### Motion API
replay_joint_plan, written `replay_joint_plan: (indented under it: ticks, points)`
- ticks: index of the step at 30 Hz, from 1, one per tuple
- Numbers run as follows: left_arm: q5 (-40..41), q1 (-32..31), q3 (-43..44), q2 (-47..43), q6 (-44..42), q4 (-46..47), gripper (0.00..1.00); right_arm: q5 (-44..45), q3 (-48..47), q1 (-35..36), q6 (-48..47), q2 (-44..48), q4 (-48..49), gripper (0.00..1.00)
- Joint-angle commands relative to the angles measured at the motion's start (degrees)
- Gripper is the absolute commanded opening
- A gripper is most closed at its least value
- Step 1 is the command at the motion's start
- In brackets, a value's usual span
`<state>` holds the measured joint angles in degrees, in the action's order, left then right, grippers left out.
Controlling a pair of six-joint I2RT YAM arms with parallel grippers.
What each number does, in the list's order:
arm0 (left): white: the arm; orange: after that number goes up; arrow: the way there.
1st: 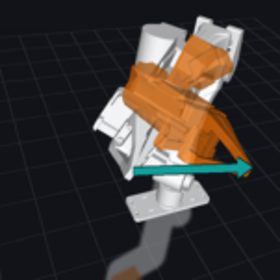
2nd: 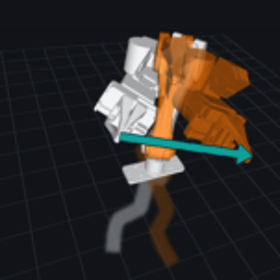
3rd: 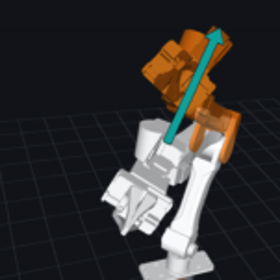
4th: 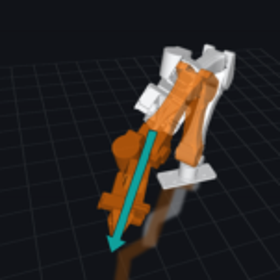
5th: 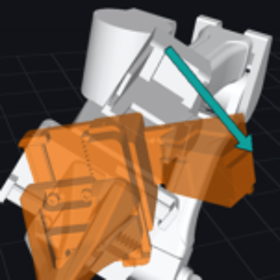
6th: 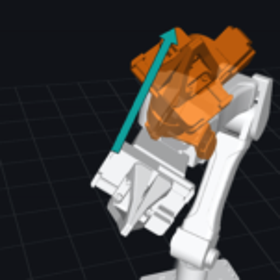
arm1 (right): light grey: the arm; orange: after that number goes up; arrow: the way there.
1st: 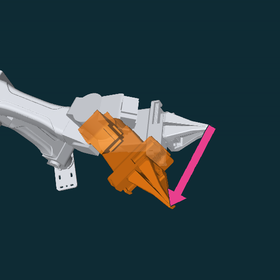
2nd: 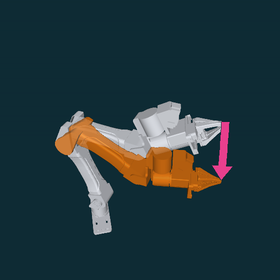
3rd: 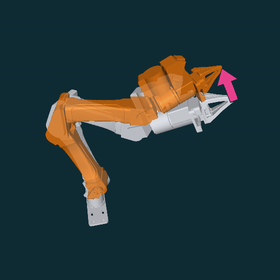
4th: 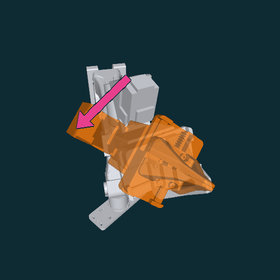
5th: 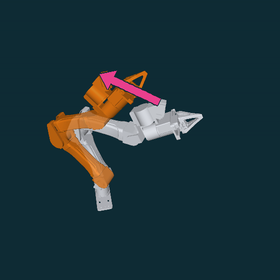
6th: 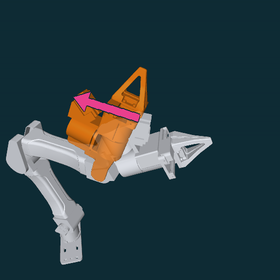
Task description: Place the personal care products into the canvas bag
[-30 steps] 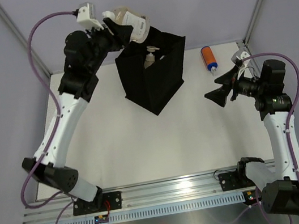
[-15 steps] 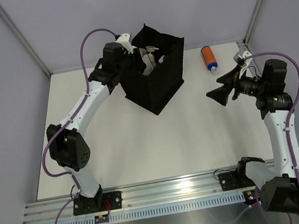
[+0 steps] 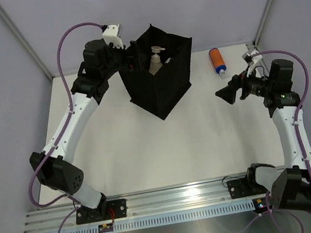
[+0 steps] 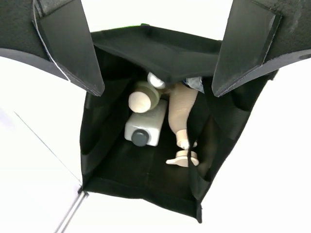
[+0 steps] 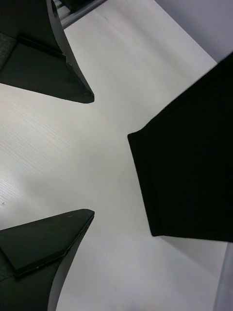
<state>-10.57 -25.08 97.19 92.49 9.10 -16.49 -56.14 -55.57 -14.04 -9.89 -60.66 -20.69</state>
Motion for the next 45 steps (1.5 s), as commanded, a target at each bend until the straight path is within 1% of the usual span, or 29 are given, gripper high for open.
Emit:
replay_joint_plan:
  ticks: [1, 2, 3, 4, 5, 6, 7, 8, 9, 10, 11, 12, 13, 14, 15, 16, 17, 18, 19, 21, 23, 25, 27, 29, 33, 34, 35, 43, 45]
  points:
    - [-1.39, 0.47, 1.78, -4.49, -0.22, 1.64, 0.99, 11.46, -1.20, -0.28, 6.08, -2.96, 2.67, 0.99]
    - [-1.12, 0.47, 0.99, -5.99, -0.49, 1.20, 0.99, 14.36, -2.08, -0.28, 7.24, -5.32, 2.32, 0.99]
    - [-0.16, 0.47, -0.41, -7.83, -0.84, 0.42, 0.99, 18.65, -5.04, -0.02, 7.34, -6.99, 1.36, 0.99]
    - [0.28, 0.47, -2.25, -12.46, -0.84, 0.15, 0.99, 22.35, -6.64, 0.59, 8.65, -8.66, 0.74, 0.99]
    - [0.89, 0.47, -7.92, -15.20, -0.67, 0.32, 0.99, 26.04, -8.66, 1.47, 8.75, -12.42, -0.31, 1.00]
    - [1.51, 0.47, -11.46, -18.10, -0.58, 1.28, 0.99, 35.48, -12.68, 2.69, 8.57, -14.64, -0.67, 0.99]
    - [1.69, 0.47, -15.32, -21.18, -0.40, 1.98, 0.99, 40.79, -14.98, 5.49, 8.31, -16.92, -1.10, 1.00]
    - [1.60, 0.47, -22.84, -27.39, -0.40, 2.60, 0.99, 45.37, -17.70, 6.74, 8.31, -22.34, -1.98, 0.99]
    - [1.34, 0.56, -26.49, -30.41, -0.66, 3.56, 0.99, 53.07, -23.47, 7.88, 8.05, -25.44, -2.42, 1.00]
    - [1.51, 0.56, -29.83, -33.31, -0.93, 3.92, 0.99, 55.50, -26.58, 9.89, 5.70, -28.43, -2.95, 1.00]
    - [1.52, 0.47, -32.82, -38.38, -1.80, 3.92, 0.99, 56.74, -30.09, 10.70, 4.02, -34.90, -4.09, 1.00]
    - [1.25, 0.56, -38.07, -40.70, -2.42, 3.40, 0.99, 59.28, -37.17, 11.31, 2.35, -38.44, -4.88, 1.00]
    - [1.08, 0.56, -40.56, -42.63, -3.21, 3.05, 0.99, 60.35, -41.24, 11.75, -0.10, -41.96, -5.93, 1.00]
    - [1.60, 0.56, -42.76, -46.39, -4.52, 2.09, 0.99, 60.53, -46.24, 12.02, -1.09, -49.74, -10.03, 0.99]
    - [1.78, 0.56, -46.70, -47.91, -5.06, 1.73, 0.99, 59.40, -57.43, 12.02, -1.88, -54.08, -13.12, 1.00]
    - [1.95, 0.56, -48.56, -49.23, -5.76, 1.38, 0.99, 60.09, -63.11, 12.02, -2.41, -62.39, -18.81, 1.00]
    - [2.13, 0.56, -50.32, -51.33, -6.89, 1.29, 0.99, 60.36, -74.57, 12.02, -2.15, -66.12, -21.39, 0.99]
    - [2.22, 0.56, -51.73, -52.14, -7.25, 1.20, 0.99, 58.79, -80.08, 11.93, -2.32, -70.08, -24.20, 0.99]
    - [2.31, 0.56, -53.75, -52.67, -7.52, 1.11, 0.99, 58.25, -84.22, 11.93, -2.15, -76.03, -27.36, 0.99]
    - [1.78, 0.56, -53.77, -52.76, -8.57, -0.37, 0.99, 57.20, -91.09, 12.02, -1.98, -79.68, -27.83, 0.99]
    - [1.86, 0.56, -53.24, -52.32, -8.75, -0.65, 0.99, 57.28, -89.38, 12.37, -2.85, -81.10, -24.76, 1.00]
    - [1.78, 0.65, -52.98, -51.45, -10.68, -1.08, 0.99, 56.41, -88.14, 12.37, -3.20, -81.54, -22.65, 0.99]
    - [2.22, 0.65, -52.89, -50.83, -11.30, -1.96, 0.99, 56.32, -86.55, 12.37, -3.20, -81.89, -21.86, 0.99]
    - [2.31, 0.65, -52.89, -50.30, -11.39, -2.66, 0.99, 54.12, -86.46, 12.37, -3.64, -83.12, -22.38, 0.98]
    - [2.92, 0.65, -52.98, -50.56, -11.48, -3.11, 0.99, 55.25, -88.65, 12.37, -2.86, -87.16, -23.78, 0.94]
    - [3.10, 0.65, -53.06, -50.65, -11.48, -3.11, 0.99, 54.83, -90.05, 12.29, -2.77, -88.91, -25.53, 0.93]
    - [3.36, 0.65, -53.15, -51.09, -11.56, -3.02, 0.99, 54.56, -90.59, 12.37, -2.59, -89.19, -25.63, 0.90]
    - [3.45, 0.65, -53.33, -51.79, -11.65, -2.67, 0.99, 55.61, -89.80, 12.46, -1.01, -90.15, -25.01, 0.87]
    - [3.45, 0.65, -53.50, -51.71, -11.65, -2.67, 0.99, 55.44, -89.80, 12.46, -0.83, -91.29, -25.28, 0.84]
